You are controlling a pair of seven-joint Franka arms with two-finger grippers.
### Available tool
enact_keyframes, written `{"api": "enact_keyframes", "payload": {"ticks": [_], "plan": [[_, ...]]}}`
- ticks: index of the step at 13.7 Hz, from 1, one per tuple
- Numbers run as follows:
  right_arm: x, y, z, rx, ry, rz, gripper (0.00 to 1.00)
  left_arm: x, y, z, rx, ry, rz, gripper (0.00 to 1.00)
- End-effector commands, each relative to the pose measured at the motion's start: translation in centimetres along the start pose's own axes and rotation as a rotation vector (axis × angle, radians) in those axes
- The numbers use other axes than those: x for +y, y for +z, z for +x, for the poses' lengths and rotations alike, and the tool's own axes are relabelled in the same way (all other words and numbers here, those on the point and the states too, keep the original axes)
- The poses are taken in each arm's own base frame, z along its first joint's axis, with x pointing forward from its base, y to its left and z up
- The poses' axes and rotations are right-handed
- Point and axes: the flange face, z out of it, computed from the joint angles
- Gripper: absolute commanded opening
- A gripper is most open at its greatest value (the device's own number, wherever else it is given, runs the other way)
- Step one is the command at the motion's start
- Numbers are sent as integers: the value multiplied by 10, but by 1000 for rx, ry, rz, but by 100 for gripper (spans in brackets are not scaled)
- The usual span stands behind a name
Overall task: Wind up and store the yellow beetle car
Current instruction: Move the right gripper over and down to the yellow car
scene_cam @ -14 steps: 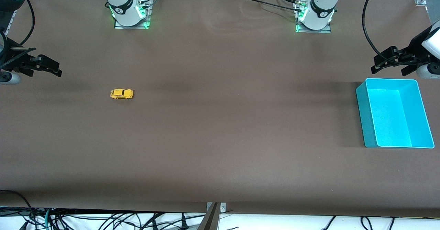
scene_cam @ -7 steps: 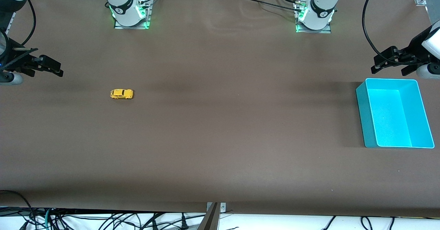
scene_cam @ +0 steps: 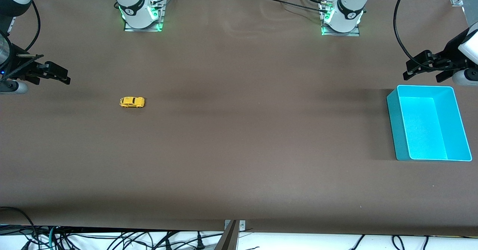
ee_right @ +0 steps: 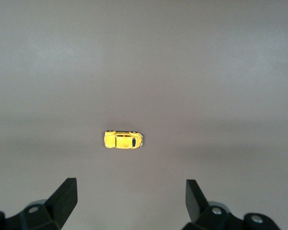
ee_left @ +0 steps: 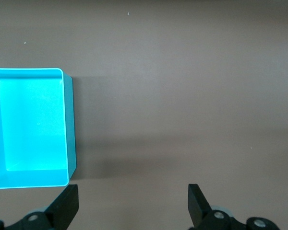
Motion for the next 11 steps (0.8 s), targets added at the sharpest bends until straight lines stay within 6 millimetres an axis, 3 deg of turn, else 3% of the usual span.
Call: {"api": "enact_keyframes", "payload": {"ticks": [1,3,7,11], "plan": [[1,7,7,-9,-8,1,100,2,-6,-1,4,0,18,100],[0,6,6,-16,-12,-6,100,2,-6,-1,4,0,17,100],[6,28,16,-48,-6,-4,100,2,-6,-1,4,0,17,100],[-12,32,18,-56,-49,3,100,2,-5,0,3,0,17,100]]}}
